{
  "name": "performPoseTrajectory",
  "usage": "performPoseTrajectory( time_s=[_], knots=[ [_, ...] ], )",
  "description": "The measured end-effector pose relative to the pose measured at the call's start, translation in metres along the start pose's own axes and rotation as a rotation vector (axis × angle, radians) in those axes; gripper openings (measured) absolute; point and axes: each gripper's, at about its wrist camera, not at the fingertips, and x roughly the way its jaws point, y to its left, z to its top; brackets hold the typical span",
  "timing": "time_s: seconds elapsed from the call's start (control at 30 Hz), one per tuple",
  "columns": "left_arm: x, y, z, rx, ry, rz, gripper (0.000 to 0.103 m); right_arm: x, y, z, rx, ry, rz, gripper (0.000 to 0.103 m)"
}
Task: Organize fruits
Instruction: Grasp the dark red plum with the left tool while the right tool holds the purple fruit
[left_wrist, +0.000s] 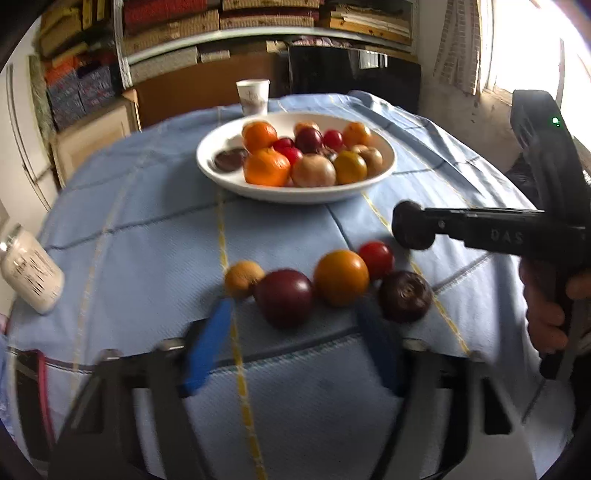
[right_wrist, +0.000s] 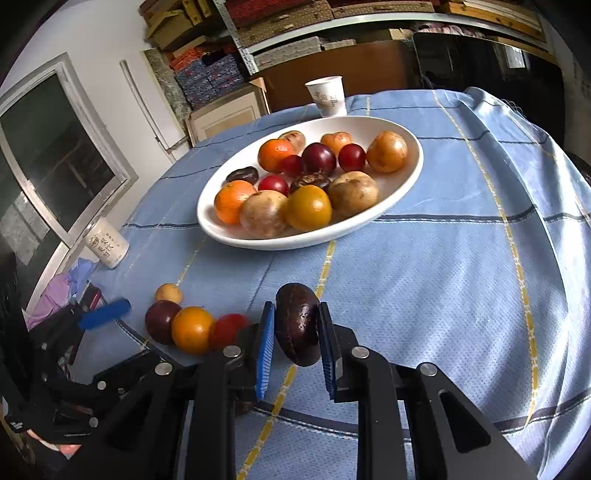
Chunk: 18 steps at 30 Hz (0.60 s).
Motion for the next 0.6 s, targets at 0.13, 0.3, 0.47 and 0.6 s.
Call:
performPoseTrajectory(
  time_s=[0.13,0.3,0.47,0.6],
  knots=[
    [0.002,0.011,-0.001,-0.050,0.012,-0.014,0.045,0.012,-0.014,-0.001,0.076,0.061,0.000,0.024],
    [0.007,0.011,-0.001,-0.050,0.019,-0.020,0.038,0.013,-0.007,-0.003,0.039,0.055,-0.030,0.024],
    [0.012,0.008,0.004,-0.032,0.013,-0.018,0.034,0.013,-0.009,-0.003,0.042,0.056,-0.031,0.023],
    [0.017,0.007,0.006,-0.027,0.024,-0.014,0.035,0.013,-0.003,-0.005,0.004,0.050,-0.059,0.023]
  ],
)
